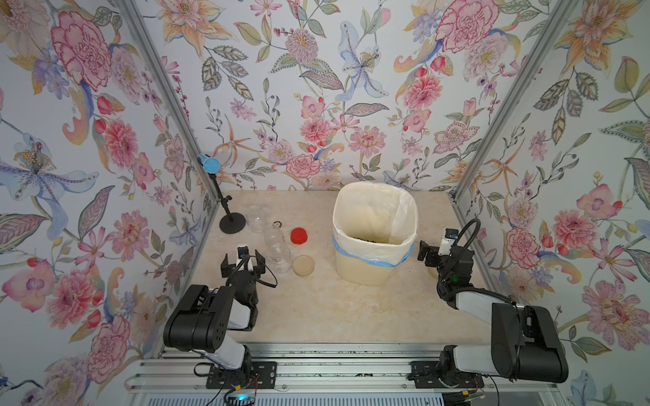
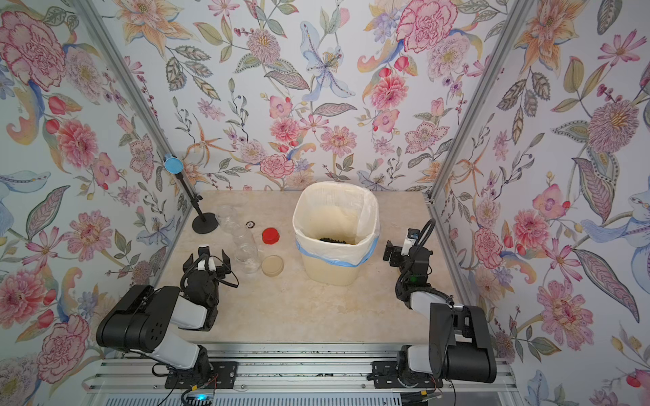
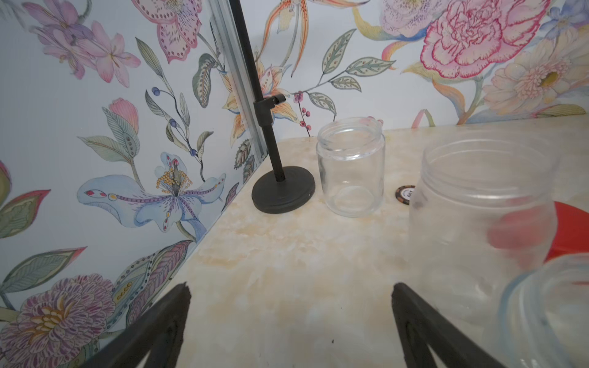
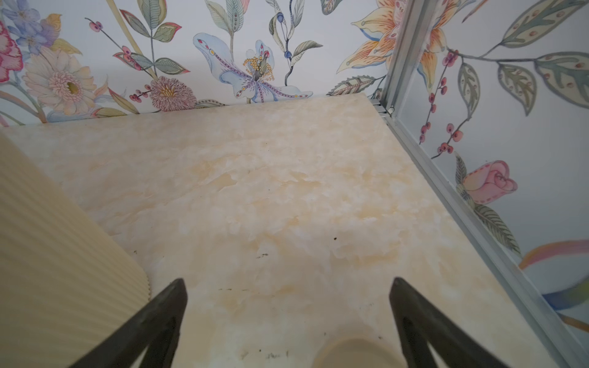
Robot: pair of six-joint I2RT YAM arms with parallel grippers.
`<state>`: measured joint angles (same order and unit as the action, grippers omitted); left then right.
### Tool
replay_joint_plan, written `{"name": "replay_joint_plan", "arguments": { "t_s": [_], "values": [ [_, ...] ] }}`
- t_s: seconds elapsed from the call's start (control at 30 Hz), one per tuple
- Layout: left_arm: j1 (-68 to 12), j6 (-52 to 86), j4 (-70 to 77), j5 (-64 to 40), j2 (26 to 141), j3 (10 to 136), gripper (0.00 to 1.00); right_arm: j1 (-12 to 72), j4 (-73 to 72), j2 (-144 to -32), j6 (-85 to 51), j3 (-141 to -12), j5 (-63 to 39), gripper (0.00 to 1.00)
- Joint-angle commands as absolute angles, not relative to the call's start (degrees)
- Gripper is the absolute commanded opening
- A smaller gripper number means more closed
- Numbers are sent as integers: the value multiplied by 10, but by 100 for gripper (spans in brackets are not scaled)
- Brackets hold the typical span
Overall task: Empty moldy tea leaves from jars
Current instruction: Reset both arms
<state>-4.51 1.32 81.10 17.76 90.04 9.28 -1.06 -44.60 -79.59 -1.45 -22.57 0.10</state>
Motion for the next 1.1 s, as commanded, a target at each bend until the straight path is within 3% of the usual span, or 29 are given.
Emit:
{"name": "replay_joint_plan", "arguments": {
  "t_s": [0.0, 0.2, 0.33, 1.07],
  "values": [
    [-42, 9, 835, 198, 901, 103, 100, 15, -578, -827, 28, -171, 13, 100],
    [-42, 4, 842, 198, 906, 104, 100, 39, -618, -859, 45, -165, 60, 100],
    [-43, 3, 845, 198, 906, 103, 100, 8, -632, -889, 17, -172, 24, 100],
    [-31, 8, 833, 168, 903, 106, 100, 13, -625, -884, 20, -171, 30, 100]
  ]
}}
